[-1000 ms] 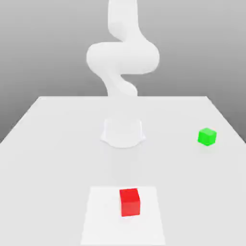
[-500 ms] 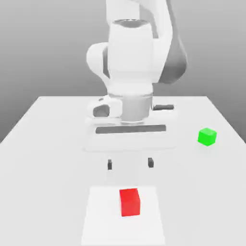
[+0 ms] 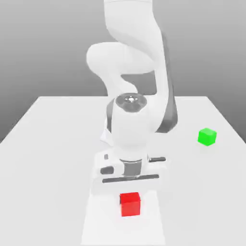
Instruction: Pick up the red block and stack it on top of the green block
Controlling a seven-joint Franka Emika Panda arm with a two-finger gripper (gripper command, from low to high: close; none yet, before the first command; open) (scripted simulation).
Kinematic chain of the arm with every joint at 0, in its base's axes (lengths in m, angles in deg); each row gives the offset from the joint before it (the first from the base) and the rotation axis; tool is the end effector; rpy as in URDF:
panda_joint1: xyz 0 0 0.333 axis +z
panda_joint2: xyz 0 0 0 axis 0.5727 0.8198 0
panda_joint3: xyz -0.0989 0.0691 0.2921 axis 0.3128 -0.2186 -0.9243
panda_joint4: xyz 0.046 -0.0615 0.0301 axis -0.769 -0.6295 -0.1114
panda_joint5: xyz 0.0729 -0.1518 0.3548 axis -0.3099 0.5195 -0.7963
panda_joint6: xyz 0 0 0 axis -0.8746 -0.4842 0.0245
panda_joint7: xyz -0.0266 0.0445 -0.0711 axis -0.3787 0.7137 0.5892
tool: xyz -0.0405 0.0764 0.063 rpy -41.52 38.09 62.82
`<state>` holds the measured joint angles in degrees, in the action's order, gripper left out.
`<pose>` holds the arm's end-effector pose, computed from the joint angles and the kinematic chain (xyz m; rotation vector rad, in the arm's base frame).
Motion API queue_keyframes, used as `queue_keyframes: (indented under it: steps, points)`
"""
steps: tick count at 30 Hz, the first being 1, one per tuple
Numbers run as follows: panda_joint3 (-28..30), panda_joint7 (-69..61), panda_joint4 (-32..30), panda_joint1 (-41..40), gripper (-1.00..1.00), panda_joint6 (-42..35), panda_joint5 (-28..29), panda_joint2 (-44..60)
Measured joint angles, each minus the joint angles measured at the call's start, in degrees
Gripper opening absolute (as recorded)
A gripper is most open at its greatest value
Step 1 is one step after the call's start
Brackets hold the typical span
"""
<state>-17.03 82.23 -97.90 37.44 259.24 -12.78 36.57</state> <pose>0.3905 0.0177 0.1477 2.9740 -1.0115 -0.0001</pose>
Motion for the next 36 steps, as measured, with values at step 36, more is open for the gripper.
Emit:
queue_keyframes:
  steps: [36]
  points:
    - [-27.8,-66.4,-9.6,58.9,-1.00,-16.6,-13.5,-26.9]
